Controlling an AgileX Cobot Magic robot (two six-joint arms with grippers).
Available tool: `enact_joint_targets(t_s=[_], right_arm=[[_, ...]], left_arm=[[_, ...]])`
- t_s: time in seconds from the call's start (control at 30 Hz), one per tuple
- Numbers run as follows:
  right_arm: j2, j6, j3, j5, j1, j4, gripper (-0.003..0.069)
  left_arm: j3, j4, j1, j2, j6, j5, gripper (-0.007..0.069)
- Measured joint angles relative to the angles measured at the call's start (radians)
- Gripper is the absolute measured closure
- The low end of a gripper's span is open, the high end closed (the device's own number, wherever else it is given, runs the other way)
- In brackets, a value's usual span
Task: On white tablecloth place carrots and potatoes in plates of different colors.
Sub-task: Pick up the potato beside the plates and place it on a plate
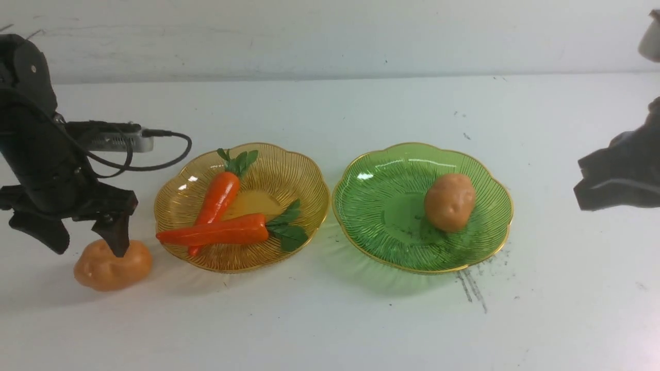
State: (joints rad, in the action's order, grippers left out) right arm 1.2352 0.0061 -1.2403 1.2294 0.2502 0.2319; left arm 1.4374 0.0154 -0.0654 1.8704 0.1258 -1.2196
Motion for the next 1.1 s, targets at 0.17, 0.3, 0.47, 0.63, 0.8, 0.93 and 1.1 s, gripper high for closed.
enact_joint_targets(t_s=[0.17, 0.3, 0.47, 0.63, 0.8, 0.93, 1.1], right_arm=[[0.0, -0.006, 0.0, -0.007, 0.0, 0.024, 0.0673], [0.0, -0.006, 0.0, -0.009, 0.0, 0.028, 0.0673], [0.0, -0.006, 0.001, -0.013, 0.0, 0.028, 0.0673], [0.0, -0.006, 0.001, -0.014, 0.0, 0.028, 0.0673], [0.0, -0.006, 0.001, -0.014, 0.0, 0.029, 0.0673], [0.0, -0.026, 0.001, -0.013, 0.0, 0.029, 0.0673], [0.0, -0.037, 0.001, -0.013, 0.0, 0.03, 0.0673]], left_arm=[[0.0, 0.004, 0.0, 0.062, 0.0, 0.017, -0.0058], [0.0, 0.005, 0.0, 0.073, 0.0, 0.023, -0.0058], [0.002, 0.005, 0.0, 0.078, -0.004, 0.047, -0.0058], [0.078, 0.007, 0.0, 0.081, -0.061, 0.014, -0.0008], [0.122, 0.008, 0.0, 0.033, -0.06, 0.013, 0.0234], [0.123, 0.003, 0.0, -0.026, 0.074, 0.002, 0.0547], [0.121, -0.078, 0.0, -0.056, 0.402, -0.004, 0.0625]])
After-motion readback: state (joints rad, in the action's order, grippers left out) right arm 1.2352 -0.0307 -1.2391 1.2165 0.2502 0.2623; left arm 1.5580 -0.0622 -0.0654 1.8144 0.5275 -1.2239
